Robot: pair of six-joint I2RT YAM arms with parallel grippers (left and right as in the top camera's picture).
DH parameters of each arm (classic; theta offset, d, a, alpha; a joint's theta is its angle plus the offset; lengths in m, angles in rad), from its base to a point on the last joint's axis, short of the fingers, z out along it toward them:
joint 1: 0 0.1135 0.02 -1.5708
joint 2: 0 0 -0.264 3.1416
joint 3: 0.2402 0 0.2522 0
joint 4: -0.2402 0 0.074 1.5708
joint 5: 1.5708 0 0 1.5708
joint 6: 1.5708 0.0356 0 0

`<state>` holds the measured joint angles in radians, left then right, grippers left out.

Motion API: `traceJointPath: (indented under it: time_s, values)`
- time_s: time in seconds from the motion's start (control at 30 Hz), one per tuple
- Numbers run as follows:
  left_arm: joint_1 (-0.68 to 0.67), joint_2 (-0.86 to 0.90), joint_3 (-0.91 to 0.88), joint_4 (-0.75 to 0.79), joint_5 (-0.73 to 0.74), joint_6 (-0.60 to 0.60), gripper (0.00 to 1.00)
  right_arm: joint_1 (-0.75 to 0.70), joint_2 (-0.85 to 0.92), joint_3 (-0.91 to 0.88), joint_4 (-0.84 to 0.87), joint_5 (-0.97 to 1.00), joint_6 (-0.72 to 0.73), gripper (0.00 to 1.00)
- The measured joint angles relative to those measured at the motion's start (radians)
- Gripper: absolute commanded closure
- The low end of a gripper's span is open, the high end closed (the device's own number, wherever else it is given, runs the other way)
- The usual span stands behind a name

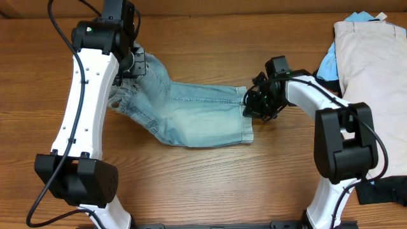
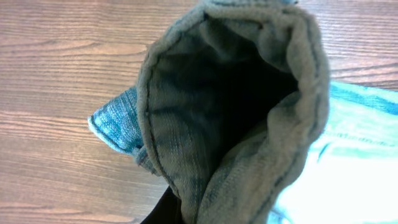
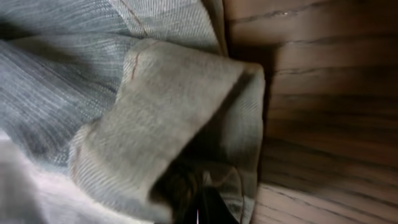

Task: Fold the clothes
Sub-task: 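Fold the left end rightward over the jeans with the left gripper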

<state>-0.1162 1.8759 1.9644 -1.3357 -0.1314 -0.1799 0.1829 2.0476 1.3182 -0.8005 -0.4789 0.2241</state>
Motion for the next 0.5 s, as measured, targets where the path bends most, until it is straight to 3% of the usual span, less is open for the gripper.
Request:
traceJointPath:
  time_s: [0.27,0.5]
  values:
    - [-0.045,0.0,0.0,0.009,0.064,-0.001,0.96,0.0,0.0,0.0,0.0,-0.005,0.008,0.96]
    - [-0.235,0.07,0.008,0.05,0.075,-0.029,0.96,0.0,0.001,0.0,-0.002,-0.005,0.008,0.96]
